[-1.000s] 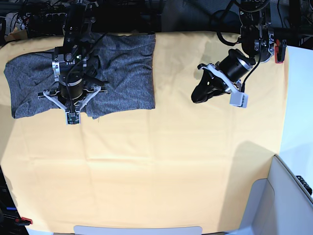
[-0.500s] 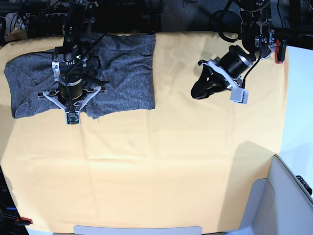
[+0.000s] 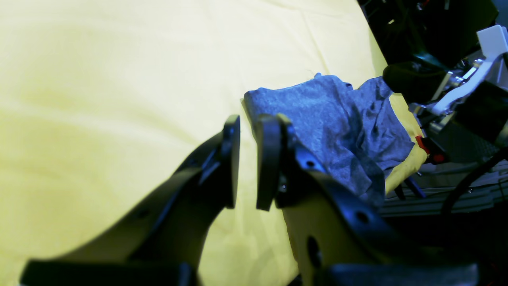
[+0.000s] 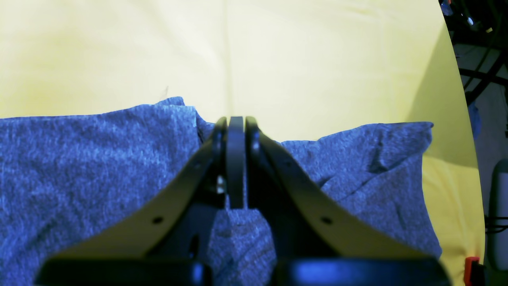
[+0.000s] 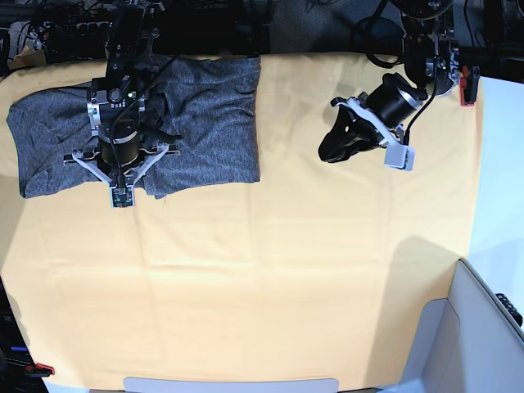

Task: Fold the T-shirt properly
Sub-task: 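Hold the right gripper pressed on the folded shirt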

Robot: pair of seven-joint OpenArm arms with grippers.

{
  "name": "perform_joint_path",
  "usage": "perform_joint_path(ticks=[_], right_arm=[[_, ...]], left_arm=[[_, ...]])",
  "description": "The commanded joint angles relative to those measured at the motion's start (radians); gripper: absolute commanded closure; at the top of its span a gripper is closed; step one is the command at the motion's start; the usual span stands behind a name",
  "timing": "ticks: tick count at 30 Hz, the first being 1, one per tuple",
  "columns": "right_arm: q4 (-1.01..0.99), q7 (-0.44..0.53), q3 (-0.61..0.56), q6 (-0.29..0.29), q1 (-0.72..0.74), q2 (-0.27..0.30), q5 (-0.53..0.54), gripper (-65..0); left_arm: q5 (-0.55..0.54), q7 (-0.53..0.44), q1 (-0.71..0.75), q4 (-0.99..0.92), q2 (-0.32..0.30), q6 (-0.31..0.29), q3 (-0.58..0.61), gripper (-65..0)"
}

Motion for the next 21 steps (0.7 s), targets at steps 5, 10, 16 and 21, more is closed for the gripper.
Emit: perform_joint_path(ticks=[5,10,16,21], right_arm=[[0.021,0.023,0.002,-0.004,0.029,0.001,-0.002,0.0],[0.021,0.023,-0.003,-0.004,0.032,0.001,-0.002,0.0],[0.019,0.023,0.000,-0.004,0.032,0.001,-0.002,0.0],[0.019,0.023,0.000,-0.004,0.032,0.001,-0.002,0.0]], left_arm=[[-0.016,-0.022,-0.004,0.017,-0.006,-0.009,0.000,-8.5],[-0.016,-0.022,-0.004,0.017,-0.005,-0.009,-0.004,-8.5],[-0.016,-0.022,-0.004,0.017,-0.005,-0.009,-0.005,-8.5],[-0.016,-0.022,-0.004,0.017,-0.005,-0.009,0.000,-8.5]])
